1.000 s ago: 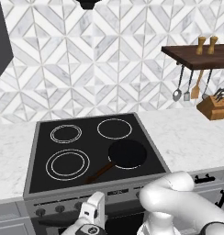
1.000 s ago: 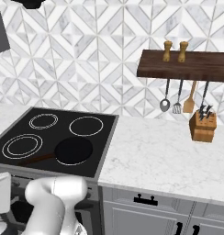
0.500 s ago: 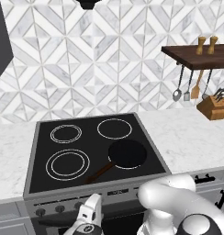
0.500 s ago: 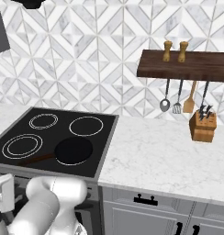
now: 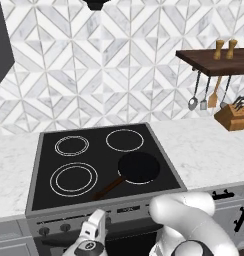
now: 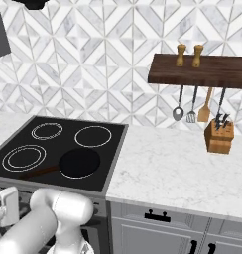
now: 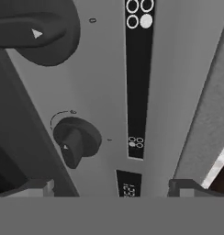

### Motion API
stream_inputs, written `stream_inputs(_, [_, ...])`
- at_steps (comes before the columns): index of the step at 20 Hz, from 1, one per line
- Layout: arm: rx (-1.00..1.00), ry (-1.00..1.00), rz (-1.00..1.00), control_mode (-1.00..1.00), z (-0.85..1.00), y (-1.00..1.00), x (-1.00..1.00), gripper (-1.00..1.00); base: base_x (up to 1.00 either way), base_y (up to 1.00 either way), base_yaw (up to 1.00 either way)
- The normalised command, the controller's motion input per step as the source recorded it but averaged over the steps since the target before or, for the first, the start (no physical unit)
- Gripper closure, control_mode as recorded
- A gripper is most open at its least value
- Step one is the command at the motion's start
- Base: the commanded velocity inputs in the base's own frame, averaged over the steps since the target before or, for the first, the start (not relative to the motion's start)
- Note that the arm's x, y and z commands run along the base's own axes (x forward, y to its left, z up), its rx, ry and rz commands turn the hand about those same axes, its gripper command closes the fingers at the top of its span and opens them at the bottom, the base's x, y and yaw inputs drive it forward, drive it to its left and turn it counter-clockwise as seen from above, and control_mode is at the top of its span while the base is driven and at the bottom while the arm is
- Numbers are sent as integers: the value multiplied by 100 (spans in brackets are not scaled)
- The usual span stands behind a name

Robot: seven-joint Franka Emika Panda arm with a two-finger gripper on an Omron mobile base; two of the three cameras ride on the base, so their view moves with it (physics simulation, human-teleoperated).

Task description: Turn off the front right burner of the stove.

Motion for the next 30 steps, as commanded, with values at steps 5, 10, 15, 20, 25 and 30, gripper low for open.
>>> stream_inputs(5, [1, -4, 0, -100, -35, 0, 3, -100, 0, 0, 0])
stream_inputs(10, [2, -6, 0, -100, -11, 0, 18, -100, 0, 0, 0])
stream_inputs(15, [0, -5, 0, -100, -11, 0, 22, -100, 0, 0, 0])
stream_inputs(20, [0, -5, 0, -100, -19, 0, 13, -100, 0, 0, 0])
stream_inputs(25, [0, -3, 0, -100, -5, 0, 9, -100, 0, 0, 0])
stream_inputs(30, [0, 0, 0, -100, 0, 0, 0, 100, 0, 0, 0])
